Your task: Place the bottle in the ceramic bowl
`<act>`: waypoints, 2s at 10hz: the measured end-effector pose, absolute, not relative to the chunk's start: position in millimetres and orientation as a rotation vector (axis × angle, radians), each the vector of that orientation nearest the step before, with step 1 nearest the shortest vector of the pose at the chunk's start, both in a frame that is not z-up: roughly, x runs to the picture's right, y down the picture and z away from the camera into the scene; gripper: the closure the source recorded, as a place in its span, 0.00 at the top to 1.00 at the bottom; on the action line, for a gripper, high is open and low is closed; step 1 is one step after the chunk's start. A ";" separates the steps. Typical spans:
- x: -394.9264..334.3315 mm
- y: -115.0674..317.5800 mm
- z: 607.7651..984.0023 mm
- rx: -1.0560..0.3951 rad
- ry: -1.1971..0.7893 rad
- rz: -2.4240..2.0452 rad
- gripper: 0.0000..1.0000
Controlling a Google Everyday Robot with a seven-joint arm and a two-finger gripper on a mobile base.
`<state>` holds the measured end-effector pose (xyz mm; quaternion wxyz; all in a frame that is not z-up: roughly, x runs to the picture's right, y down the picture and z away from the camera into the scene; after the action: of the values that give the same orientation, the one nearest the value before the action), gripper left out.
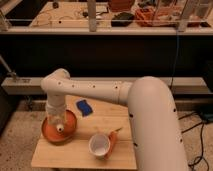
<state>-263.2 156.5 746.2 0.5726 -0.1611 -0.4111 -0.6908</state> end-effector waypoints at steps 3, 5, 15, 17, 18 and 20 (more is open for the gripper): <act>-262.9 156.6 746.3 -0.386 -0.975 -1.614 0.18; -262.9 156.2 746.2 -0.388 -0.980 -1.610 0.18; -260.7 155.0 746.1 -0.409 -1.004 -1.589 0.18; -260.4 155.1 746.2 -0.412 -1.008 -1.586 0.18; -260.6 154.6 745.9 -0.412 -1.009 -1.585 0.18; -260.0 154.7 746.2 -0.417 -1.011 -1.581 0.18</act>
<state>-260.0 154.7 746.2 0.5724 -0.1778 -0.4312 -0.6743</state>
